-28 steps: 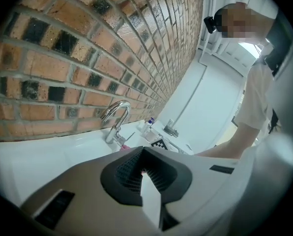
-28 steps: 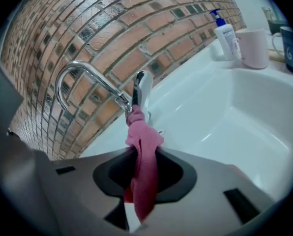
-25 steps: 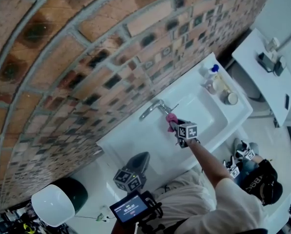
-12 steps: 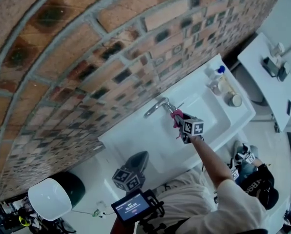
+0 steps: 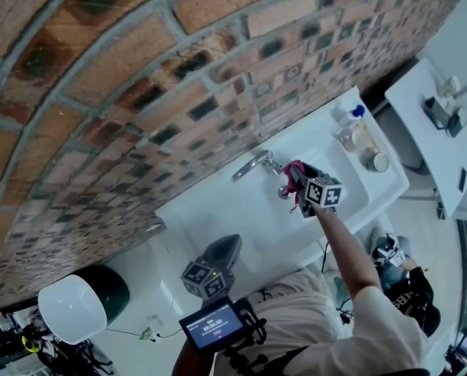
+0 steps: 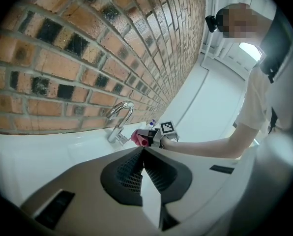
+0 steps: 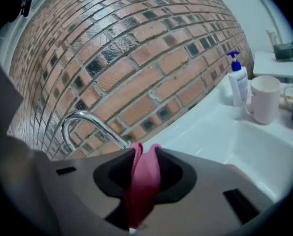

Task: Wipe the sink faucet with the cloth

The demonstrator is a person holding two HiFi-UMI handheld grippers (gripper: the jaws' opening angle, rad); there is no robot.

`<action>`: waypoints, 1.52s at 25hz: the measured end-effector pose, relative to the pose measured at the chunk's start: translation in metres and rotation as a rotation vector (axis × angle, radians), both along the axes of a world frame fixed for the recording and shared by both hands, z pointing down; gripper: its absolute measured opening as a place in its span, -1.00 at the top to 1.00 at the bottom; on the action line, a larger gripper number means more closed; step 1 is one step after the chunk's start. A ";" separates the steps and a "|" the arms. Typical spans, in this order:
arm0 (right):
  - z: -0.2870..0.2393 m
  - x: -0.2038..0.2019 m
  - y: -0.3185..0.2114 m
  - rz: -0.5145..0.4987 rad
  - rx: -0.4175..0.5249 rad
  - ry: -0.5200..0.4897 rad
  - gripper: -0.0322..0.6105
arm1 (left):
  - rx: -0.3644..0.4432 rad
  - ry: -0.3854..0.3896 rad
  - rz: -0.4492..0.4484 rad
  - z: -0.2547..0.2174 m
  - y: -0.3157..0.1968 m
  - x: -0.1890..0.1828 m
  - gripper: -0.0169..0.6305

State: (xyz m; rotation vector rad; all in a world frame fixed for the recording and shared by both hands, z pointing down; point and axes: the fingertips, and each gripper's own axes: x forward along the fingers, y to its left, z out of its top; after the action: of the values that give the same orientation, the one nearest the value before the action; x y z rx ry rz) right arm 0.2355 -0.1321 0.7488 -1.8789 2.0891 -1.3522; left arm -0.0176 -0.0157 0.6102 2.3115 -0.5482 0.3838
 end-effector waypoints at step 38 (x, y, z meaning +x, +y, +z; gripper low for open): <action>0.078 -0.125 -0.014 -1.289 -0.249 1.668 0.66 | -0.014 -0.009 -0.027 0.001 0.017 -0.019 0.99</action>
State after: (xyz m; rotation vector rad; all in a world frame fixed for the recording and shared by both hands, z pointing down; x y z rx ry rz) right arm 0.1103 -0.1458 0.8269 -1.7182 4.4133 0.9187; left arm -0.0369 0.0014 0.6114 2.2871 -0.5794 0.3844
